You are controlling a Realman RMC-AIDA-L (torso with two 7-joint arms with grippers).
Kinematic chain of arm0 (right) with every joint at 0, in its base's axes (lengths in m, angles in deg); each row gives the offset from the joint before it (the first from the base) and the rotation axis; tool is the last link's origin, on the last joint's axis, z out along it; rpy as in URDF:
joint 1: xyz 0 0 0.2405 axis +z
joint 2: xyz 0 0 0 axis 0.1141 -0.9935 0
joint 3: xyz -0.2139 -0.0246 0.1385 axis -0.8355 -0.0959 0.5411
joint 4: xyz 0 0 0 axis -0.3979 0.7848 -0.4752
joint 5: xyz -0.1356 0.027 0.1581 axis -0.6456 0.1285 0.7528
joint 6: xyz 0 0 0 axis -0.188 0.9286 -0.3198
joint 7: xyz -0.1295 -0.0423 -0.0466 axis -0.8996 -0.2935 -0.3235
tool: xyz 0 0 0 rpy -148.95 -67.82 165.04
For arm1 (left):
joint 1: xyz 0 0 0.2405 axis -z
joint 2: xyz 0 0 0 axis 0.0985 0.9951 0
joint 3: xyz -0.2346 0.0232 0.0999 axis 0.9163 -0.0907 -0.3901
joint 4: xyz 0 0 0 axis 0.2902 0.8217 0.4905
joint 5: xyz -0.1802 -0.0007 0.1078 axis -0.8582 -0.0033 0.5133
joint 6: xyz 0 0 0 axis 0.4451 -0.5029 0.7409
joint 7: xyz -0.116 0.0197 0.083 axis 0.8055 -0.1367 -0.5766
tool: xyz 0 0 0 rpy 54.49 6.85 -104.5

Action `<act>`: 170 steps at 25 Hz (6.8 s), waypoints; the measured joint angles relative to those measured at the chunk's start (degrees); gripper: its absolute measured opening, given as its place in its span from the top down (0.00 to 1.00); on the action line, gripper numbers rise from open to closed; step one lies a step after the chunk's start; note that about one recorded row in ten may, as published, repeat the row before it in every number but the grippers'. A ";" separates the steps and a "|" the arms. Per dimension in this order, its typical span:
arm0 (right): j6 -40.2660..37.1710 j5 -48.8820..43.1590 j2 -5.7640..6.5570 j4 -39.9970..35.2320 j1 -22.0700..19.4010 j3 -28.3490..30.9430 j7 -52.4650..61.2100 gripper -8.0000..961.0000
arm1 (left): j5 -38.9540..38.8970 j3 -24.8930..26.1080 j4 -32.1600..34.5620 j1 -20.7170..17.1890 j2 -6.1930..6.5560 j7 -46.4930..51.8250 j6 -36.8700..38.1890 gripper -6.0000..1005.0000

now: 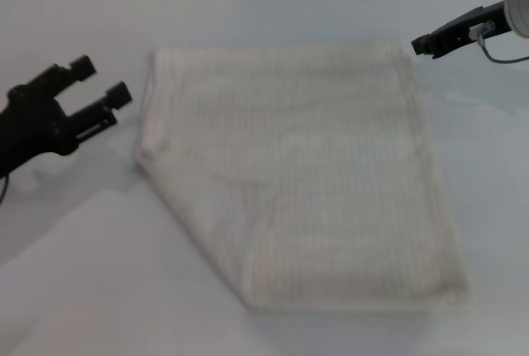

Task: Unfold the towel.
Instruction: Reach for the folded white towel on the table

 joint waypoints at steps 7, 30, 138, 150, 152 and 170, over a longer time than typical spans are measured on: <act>1.79 -0.25 -0.65 0.31 -0.25 -0.08 -0.01 0.99 | -0.01 -11.07 5.28 0.37 0.03 6.88 -3.04 0.22; 12.48 0.02 -5.73 3.30 0.30 -0.29 -0.05 0.99 | -0.50 -29.00 2.94 5.47 -1.06 9.86 -9.63 0.22; -8.17 -7.62 -5.53 -2.86 3.38 -2.01 2.05 0.99 | -6.96 -38.69 -13.11 15.59 -1.29 1.95 -26.49 0.26; -16.98 -19.08 -5.75 -7.19 5.14 -2.01 5.25 0.99 | -7.24 -38.60 -12.60 15.23 -1.28 1.66 -26.67 0.27; -16.66 -19.16 -5.80 -6.71 5.12 -2.35 5.27 0.99 | -7.34 -38.53 -12.60 15.22 -1.29 1.45 -26.70 0.27; -12.80 -19.29 -6.13 -3.50 4.66 -4.18 5.39 0.99 | -7.43 -38.23 -11.98 15.24 -1.29 1.25 -27.09 0.27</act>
